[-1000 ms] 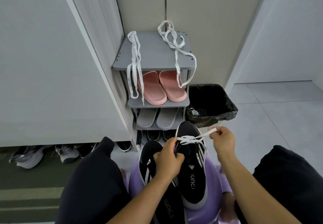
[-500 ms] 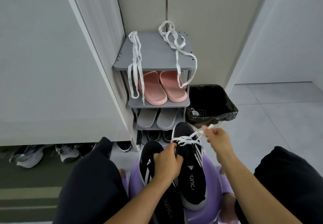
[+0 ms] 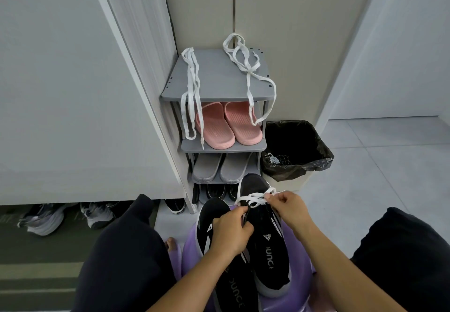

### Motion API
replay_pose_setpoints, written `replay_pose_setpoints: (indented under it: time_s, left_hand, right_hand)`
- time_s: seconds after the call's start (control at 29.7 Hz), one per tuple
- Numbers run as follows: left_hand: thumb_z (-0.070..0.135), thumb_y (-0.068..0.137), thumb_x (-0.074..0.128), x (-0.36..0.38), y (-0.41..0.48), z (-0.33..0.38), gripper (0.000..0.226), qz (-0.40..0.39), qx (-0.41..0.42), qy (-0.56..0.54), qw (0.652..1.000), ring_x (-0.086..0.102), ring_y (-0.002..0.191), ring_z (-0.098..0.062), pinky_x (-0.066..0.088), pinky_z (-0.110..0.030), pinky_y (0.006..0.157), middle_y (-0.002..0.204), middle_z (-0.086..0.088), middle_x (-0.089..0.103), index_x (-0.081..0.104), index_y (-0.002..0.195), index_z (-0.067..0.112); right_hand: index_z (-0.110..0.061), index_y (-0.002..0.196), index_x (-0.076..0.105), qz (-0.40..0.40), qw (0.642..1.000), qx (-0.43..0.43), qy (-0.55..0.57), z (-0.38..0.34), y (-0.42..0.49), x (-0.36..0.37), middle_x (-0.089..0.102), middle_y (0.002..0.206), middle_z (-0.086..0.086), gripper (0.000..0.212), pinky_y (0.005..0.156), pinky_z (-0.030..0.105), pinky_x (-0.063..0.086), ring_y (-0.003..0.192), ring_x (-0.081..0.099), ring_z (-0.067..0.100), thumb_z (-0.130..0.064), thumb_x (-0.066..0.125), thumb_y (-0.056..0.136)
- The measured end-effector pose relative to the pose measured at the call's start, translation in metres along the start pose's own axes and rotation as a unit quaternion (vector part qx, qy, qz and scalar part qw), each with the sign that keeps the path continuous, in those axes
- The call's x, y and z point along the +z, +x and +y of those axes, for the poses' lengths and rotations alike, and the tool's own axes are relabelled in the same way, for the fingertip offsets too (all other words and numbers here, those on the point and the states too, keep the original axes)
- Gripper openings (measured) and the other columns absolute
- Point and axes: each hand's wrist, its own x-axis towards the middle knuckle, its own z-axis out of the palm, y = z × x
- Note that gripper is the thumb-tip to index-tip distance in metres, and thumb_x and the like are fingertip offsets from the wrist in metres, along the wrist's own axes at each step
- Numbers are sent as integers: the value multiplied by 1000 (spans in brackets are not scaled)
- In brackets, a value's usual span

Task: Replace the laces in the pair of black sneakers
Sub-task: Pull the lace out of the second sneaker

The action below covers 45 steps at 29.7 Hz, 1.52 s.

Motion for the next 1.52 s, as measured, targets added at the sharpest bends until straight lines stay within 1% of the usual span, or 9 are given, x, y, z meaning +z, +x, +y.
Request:
replay_pose_setpoints:
  time_s: [0.2, 0.37, 0.61, 0.71, 0.84, 1.05, 1.21, 1.38, 1.52]
  left_hand:
    - [20, 88, 47, 4, -9, 1, 32, -2, 17, 92, 996, 57, 104, -22, 27, -29, 83, 97, 1, 65, 58, 117, 18]
    - [17, 85, 44, 10, -16, -1, 26, 9, 31, 181, 983, 58, 101, -24, 21, -30, 77, 104, -3, 68, 58, 107, 15]
    - [22, 87, 44, 11, -13, -1, 28, 7, 40, 183, 982, 57, 103, -24, 28, -30, 88, 105, -2, 67, 56, 111, 15]
    - [22, 88, 43, 10, -14, -1, 31, 5, 41, 182, 982, 57, 105, -22, 27, -29, 90, 108, -2, 67, 54, 116, 16]
    - [22, 88, 45, 9, -15, -1, 34, 9, 38, 166, 985, 56, 107, -21, 27, -28, 91, 111, -2, 66, 54, 120, 16]
    - [28, 91, 44, 9, -15, 0, 32, 7, 30, 148, 989, 56, 106, -21, 27, -28, 92, 110, 0, 65, 54, 119, 17]
    - [31, 94, 41, 10, -15, 2, 36, 17, 20, 145, 989, 54, 112, -20, 26, -27, 96, 116, -1, 64, 49, 126, 17]
    - [35, 99, 34, 14, -16, 4, 39, 24, 25, 155, 987, 53, 113, -21, 24, -28, 98, 117, 0, 64, 42, 133, 19]
    - [34, 100, 30, 17, -16, 2, 37, 23, 25, 160, 987, 56, 109, -21, 24, -29, 97, 112, -1, 66, 44, 130, 19]
  right_hand:
    - [-16, 54, 43, 29, 999, -37, -27, 3, 4, 2, 40, 54, -3, 38, 57, 26, 32, 54, 37, 12, -12, 65, 84]
    - [-17, 68, 50, 223, 946, -11, 236, -14, 10, -36, 43, 65, 3, 24, 53, 20, 30, 57, 35, 13, -15, 58, 91]
    - [-7, 69, 56, -46, 994, 76, 56, 1, -11, -15, 53, 63, 3, 22, 47, 15, 34, 54, 42, 11, -16, 64, 87]
    - [-8, 65, 56, 2, 996, 49, 72, 8, -7, -9, 50, 54, 3, 22, 49, 18, 33, 50, 39, 12, -7, 64, 86]
    - [-6, 76, 58, 216, 959, 5, 183, -7, 3, -38, 53, 62, 4, 18, 56, 24, 35, 55, 43, 13, -14, 57, 91]
    - [-9, 69, 57, -34, 992, 99, 72, 5, -9, -17, 52, 63, 3, 26, 49, 20, 31, 54, 40, 12, -25, 60, 89]
    - [-14, 57, 42, -17, 993, 97, 70, 12, -6, -9, 32, 55, 6, 40, 41, 22, 21, 43, 25, 13, -29, 65, 85]
    - [-11, 59, 51, -32, 991, 89, 94, 11, -12, -4, 46, 42, -6, 30, 42, 16, 30, 38, 37, 6, -18, 66, 85]
    - [-11, 66, 53, 131, 986, 4, 102, 2, -4, -18, 45, 57, 0, 24, 52, 22, 31, 52, 36, 11, -14, 61, 89]
